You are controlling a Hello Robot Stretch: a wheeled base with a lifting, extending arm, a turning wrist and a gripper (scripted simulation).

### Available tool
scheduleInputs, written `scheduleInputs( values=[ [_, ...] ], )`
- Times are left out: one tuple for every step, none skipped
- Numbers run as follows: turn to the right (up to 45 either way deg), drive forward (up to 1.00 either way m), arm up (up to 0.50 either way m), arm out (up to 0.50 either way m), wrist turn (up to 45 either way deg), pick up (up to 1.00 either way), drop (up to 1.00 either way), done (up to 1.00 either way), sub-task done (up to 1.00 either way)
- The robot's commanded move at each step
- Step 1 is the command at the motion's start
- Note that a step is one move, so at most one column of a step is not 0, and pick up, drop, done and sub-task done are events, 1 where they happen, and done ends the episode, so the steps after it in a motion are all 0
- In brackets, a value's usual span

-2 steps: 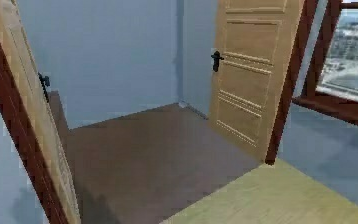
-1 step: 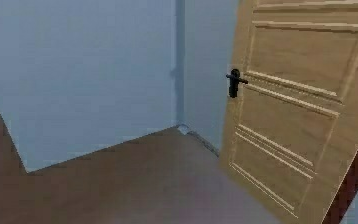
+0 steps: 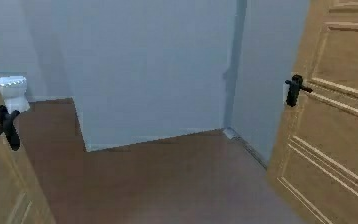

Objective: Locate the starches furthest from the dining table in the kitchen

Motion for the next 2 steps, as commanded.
scheduleInputs(
  values=[
    [0.0,0.65,0.00,0.00,0.0,0.00,0.00,0.00,0.00],
    [-36.0,0.00,0.00,0.00,0.0,0.00,0.00,0.00,0.00]
  ],
)
